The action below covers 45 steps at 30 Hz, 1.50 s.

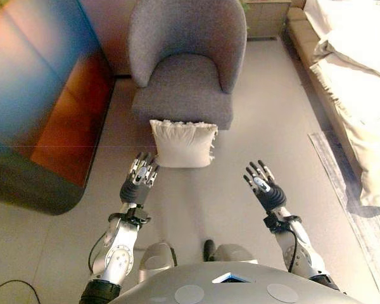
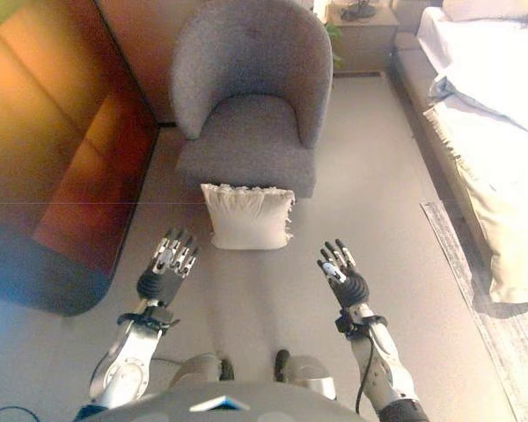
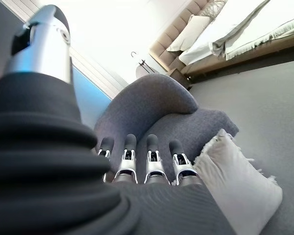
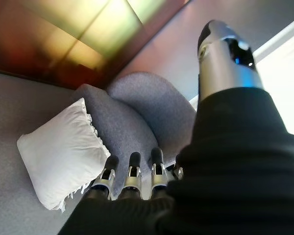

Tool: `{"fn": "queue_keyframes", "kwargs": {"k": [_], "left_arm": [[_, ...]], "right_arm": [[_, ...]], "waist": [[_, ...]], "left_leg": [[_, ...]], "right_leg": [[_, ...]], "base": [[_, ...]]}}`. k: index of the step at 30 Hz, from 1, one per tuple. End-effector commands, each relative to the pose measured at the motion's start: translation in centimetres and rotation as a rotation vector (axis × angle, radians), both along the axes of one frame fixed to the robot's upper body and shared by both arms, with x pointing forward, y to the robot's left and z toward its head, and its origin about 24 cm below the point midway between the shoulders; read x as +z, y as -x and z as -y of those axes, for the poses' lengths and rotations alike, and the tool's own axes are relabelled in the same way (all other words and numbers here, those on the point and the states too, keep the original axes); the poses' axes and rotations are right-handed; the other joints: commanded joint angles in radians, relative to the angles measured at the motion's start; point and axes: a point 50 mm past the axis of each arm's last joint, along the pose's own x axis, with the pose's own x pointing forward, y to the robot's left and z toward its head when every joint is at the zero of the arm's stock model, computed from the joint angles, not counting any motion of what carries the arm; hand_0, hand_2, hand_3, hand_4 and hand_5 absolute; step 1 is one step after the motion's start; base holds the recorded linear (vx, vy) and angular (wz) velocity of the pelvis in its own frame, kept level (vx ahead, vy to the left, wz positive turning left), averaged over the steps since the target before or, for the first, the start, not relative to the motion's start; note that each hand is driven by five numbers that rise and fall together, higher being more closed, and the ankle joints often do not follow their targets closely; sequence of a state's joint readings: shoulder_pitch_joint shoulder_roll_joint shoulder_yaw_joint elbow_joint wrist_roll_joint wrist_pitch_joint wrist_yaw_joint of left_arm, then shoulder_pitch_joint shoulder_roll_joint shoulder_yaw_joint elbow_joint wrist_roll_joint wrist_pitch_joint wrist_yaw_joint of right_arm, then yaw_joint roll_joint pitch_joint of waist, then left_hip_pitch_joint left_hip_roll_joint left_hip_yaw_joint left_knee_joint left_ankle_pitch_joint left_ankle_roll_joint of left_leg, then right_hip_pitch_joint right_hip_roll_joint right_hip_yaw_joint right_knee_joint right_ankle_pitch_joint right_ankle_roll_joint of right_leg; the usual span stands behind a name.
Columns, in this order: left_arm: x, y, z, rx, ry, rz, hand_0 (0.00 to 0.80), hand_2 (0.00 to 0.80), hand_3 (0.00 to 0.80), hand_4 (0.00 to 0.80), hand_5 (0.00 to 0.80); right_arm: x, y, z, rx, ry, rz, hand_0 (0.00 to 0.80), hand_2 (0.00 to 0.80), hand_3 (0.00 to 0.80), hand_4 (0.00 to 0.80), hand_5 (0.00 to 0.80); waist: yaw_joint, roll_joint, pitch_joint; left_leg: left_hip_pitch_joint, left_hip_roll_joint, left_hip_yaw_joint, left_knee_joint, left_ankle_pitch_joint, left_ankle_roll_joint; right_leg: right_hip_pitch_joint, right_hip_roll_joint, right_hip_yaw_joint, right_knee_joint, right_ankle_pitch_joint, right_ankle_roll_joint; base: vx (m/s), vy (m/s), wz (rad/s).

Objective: Pick up the cushion and take it to the sofa

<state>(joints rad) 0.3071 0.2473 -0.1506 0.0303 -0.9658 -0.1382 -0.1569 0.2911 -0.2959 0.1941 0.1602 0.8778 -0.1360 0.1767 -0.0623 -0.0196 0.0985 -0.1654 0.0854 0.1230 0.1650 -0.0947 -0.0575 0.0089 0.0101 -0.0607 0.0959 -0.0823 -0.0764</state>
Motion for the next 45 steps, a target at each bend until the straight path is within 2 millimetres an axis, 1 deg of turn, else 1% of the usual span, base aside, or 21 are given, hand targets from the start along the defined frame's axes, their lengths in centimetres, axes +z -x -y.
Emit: {"fn": "queue_keyframes", "kwargs": {"k": [1, 7, 9, 12, 15, 16, 18, 19, 20, 22, 25, 26, 27, 29, 31, 34, 36, 38, 40, 43, 45], "left_arm": [[2.3, -0.7, -1.4, 0.015, -0.018, 0.142, 0.0, 0.0, 0.0, 0.0, 0.0], [2.0, -0.2, -1.8, 0.05, -0.015, 0.147, 0.0, 0.0, 0.0, 0.0, 0.0], [1.9, -0.2, -1.9, 0.063, -0.01, 0.145, 0.0, 0.0, 0.0, 0.0, 0.0], [2.1, -0.4, -2.2, 0.061, -0.005, 0.15, 0.0, 0.0, 0.0, 0.0, 0.0], [2.4, -0.9, -2.1, 0.049, -0.028, 0.153, 0.0, 0.0, 0.0, 0.0, 0.0], [2.5, -1.2, -2.1, 0.037, -0.045, 0.152, 0.0, 0.0, 0.0, 0.0, 0.0], [3.1, -1.8, -2.2, 0.016, -0.072, 0.176, 0.0, 0.0, 0.0, 0.0, 0.0], [3.4, -2.0, -2.1, 0.013, -0.089, 0.19, 0.0, 0.0, 0.0, 0.0, 0.0], [3.5, -2.0, -2.1, 0.016, -0.096, 0.191, 0.0, 0.0, 0.0, 0.0, 0.0], [3.9, -2.2, -2.4, 0.031, -0.132, 0.196, 0.0, 0.0, 0.0, 0.0, 0.0], [3.9, -1.8, -3.0, 0.048, -0.158, 0.171, 0.0, 0.0, 0.0, 0.0, 0.0], [3.8, -1.6, -3.3, 0.059, -0.159, 0.163, 0.0, 0.0, 0.0, 0.0, 0.0], [3.7, -1.5, -3.5, 0.067, -0.16, 0.159, 0.0, 0.0, 0.0, 0.0, 0.0], [3.5, -1.2, -4.1, 0.081, -0.164, 0.153, 0.0, 0.0, 0.0, 0.0, 0.0], [3.3, -0.7, -4.6, 0.089, -0.168, 0.146, 0.0, 0.0, 0.0, 0.0, 0.0], [3.2, -0.4, -4.7, 0.085, -0.155, 0.151, 0.0, 0.0, 0.0, 0.0, 0.0], [3.0, -0.4, -4.4, 0.059, -0.145, 0.148, 0.0, 0.0, 0.0, 0.0, 0.0], [2.6, -0.5, -3.6, 0.02, -0.132, 0.136, 0.0, 0.0, 0.0, 0.0, 0.0], [2.1, -0.2, -3.1, -0.004, -0.134, 0.113, 0.0, 0.0, 0.0, 0.0, 0.0], [1.8, 0.3, -2.8, -0.01, -0.151, 0.09, 0.0, 0.0, 0.0, 0.0, 0.0], [1.8, 0.5, -2.9, 0.009, -0.165, 0.089, 0.0, 0.0, 0.0, 0.0, 0.0]], "right_arm": [[1.7, 0.0, 0.7, -0.038, -0.026, 0.112, 0.0, 0.0, 0.0, 0.0, 0.0], [1.5, 0.6, 1.1, 0.033, -0.019, 0.102, 0.0, 0.0, 0.0, 0.0, 0.0], [1.8, 0.4, 1.0, 0.054, -0.019, 0.109, 0.0, 0.0, 0.0, 0.0, 0.0], [2.2, -0.1, 0.5, 0.073, -0.02, 0.123, 0.0, 0.0, 0.0, 0.0, 0.0], [2.3, -0.7, -0.3, 0.06, -0.03, 0.121, 0.0, 0.0, 0.0, 0.0, 0.0], [2.1, -0.9, -0.5, 0.045, -0.041, 0.112, 0.0, 0.0, 0.0, 0.0, 0.0], [2.0, -1.1, -0.9, 0.028, -0.077, 0.112, 0.0, 0.0, 0.0, 0.0, 0.0], [2.0, -1.2, -1.4, 0.026, -0.087, 0.121, 0.0, 0.0, 0.0, 0.0, 0.0], [2.0, -1.3, -1.6, 0.025, -0.088, 0.125, 0.0, 0.0, 0.0, 0.0, 0.0], [2.0, -1.6, -2.2, 0.013, -0.101, 0.133, 0.0, 0.0, 0.0, 0.0, 0.0], [2.1, -1.4, -2.9, 0.004, -0.089, 0.141, 0.0, 0.0, 0.0, 0.0, 0.0], [2.1, -1.2, -3.0, 0.014, -0.086, 0.143, 0.0, 0.0, 0.0, 0.0, 0.0], [2.1, -1.0, -3.0, 0.022, -0.077, 0.143, 0.0, 0.0, 0.0, 0.0, 0.0], [2.1, -0.9, -2.6, 0.028, -0.057, 0.135, 0.0, 0.0, 0.0, 0.0, 0.0], [2.0, -0.8, -1.9, 0.009, -0.06, 0.106, 0.0, 0.0, 0.0, 0.0, 0.0], [1.7, -0.2, -0.7, -0.011, -0.069, 0.082, 0.0, 0.0, 0.0, 0.0, 0.0], [1.4, 0.1, -0.2, -0.034, -0.078, 0.065, 0.0, 0.0, 0.0, 0.0, 0.0], [1.0, 0.3, 0.1, -0.055, -0.078, 0.048, 0.0, 0.0, 0.0, 0.0, 0.0], [0.7, 0.3, 0.1, -0.057, -0.088, 0.043, 0.0, 0.0, 0.0, 0.0, 0.0], [0.7, 0.5, -0.1, -0.032, -0.097, 0.04, 0.0, 0.0, 0.0, 0.0, 0.0], [0.6, 0.5, -0.2, -0.001, -0.103, 0.035, 0.0, 0.0, 0.0, 0.0, 0.0]], "waist": [[0.029, -0.02, 0.024], [0.026, -0.022, 0.008], [0.026, -0.017, 0.007], [0.034, -0.016, 0.007], [0.048, -0.015, 0.004], [0.051, -0.018, -0.002], [0.057, -0.038, -0.013], [0.063, -0.038, -0.022], [0.066, -0.037, -0.025], [0.077, -0.018, -0.03], [0.076, 0.005, -0.018], [0.075, 0.014, -0.012], [0.074, 0.017, -0.004], [0.065, 0.011, 0.009], [0.051, -0.005, 0.02], [0.009, -0.044, 0.026], [-0.009, -0.052, 0.026], [-0.017, -0.064, 0.023], [-0.014, -0.072, 0.021], [-0.012, -0.083, 0.01], [-0.009, -0.076, -0.004]], "left_leg": [[0.003, 0.031, -0.021, -0.223, 0.242, -0.022], [-0.037, 0.162, -0.029, -0.252, 0.268, -0.068], [-0.019, 0.173, -0.022, -0.252, 0.273, -0.071], [0.017, 0.141, 0.003, -0.205, 0.245, -0.055], [0.01, 0.109, -0.022, -0.168, 0.232, -0.051], [0.01, 0.086, -0.024, -0.149, 0.211, -0.033], [0.014, 0.026, -0.011, -0.105, 0.163, 0.009], [0.021, -0.002, -0.011, -0.104, 0.142, 0.031], [0.026, -0.017, -0.015, -0.103, 0.134, 0.042], [0.051, -0.075, -0.047, -0.097, 0.101, 0.089], [0.094, -0.128, -0.06, -0.065, 0.05, 0.129], [0.107, -0.133, -0.053, -0.058, 0.039, 0.132], [0.124, -0.135, -0.049, -0.062, 0.033, 0.131], [0.154, -0.143, -0.034, -0.071, 0.028, 0.119], [0.191, -0.147, -0.016, -0.072, 0.006, 0.107], [0.257, -0.179, -0.017, -0.079, -0.059, 0.102], [0.286, -0.19, -0.033, -0.084, -0.076, 0.101], [0.316, -0.199, -0.054, -0.087, -0.089, 0.107], [0.341, -0.202, -0.054, -0.089, -0.107, 0.111], [0.369, -0.201, -0.033, -0.087, -0.139, 0.118], [0.361, -0.186, -0.007, -0.061, -0.123, 0.117]], "right_leg": [[0.05, -0.015, 0.102, 0.005, -0.005, 0.13], [0.143, -0.062, 0.111, -0.002, -0.072, 0.149], [0.157, -0.077, 0.111, 0.012, -0.09, 0.155], [0.173, -0.115, 0.1, 0.033, -0.096, 0.172], [0.163, -0.155, 0.084, 0.07, -0.072, 0.198], [0.164, -0.175, 0.078, 0.083, -0.05, 0.214], [0.163, -0.244, 0.059, 0.134, 0.06, 0.249], [0.136, -0.279, 0.055, 0.181, 0.139, 0.249], [0.124, -0.295, 0.055, 0.207, 0.167, 0.249], [0.057, -0.335, 0.072, 0.39, 0.264, 0.231], [-0.077, -0.348, 0.102, 0.63, 0.306, 0.21], [-0.119, -0.352, 0.093, 0.65, 0.324, 0.205], [-0.147, -0.352, 0.084, 0.646, 0.315, 0.199], [-0.166, -0.327, 0.021, 0.498, 0.27, 0.193], [-0.176, -0.306, -0.031, 0.298, 0.256, 0.207], [-0.227, -0.204, -0.051, -0.03, 0.273, 0.255], [-0.244, -0.157, -0.069, -0.128, 0.299, 0.267], [-0.269, -0.137, -0.088, -0.167, 0.322, 0.265], [-0.271, -0.142, -0.125, -0.153, 0.331, 0.262], [-0.266, -0.154, -0.156, -0.099, 0.322, 0.255], [-0.237, -0.158, -0.166, -0.072, 0.271, 0.239]], "base": [[0.345, 0.097, -0.11], [0.321, 0.156, -0.3], [0.316, 0.254, -0.34], [0.294, 0.281, -0.42], [0.235, 0.237, -0.05], [0.29, 0.292, -0.11], [0.282, 0.301, 0.0], [0.228, 0.271, 0.14], [0.219, 0.287, 0.23], [0.265, 0.353, 0.15], [0.283, 0.381, 0.02], [0.234, 0.275, -0.07], [0.265, 0.168, -0.24], [0.309, 0.051, -0.44], [0.346, -0.048, -0.39], [0.39, -0.063, -0.44], [0.4, -0.002, -0.09], [0.4, -0.013, 0.33], [0.355, -0.04, 0.43], [0.352, -0.058, 0.14], [0.359, -0.097, 0.19]]}}
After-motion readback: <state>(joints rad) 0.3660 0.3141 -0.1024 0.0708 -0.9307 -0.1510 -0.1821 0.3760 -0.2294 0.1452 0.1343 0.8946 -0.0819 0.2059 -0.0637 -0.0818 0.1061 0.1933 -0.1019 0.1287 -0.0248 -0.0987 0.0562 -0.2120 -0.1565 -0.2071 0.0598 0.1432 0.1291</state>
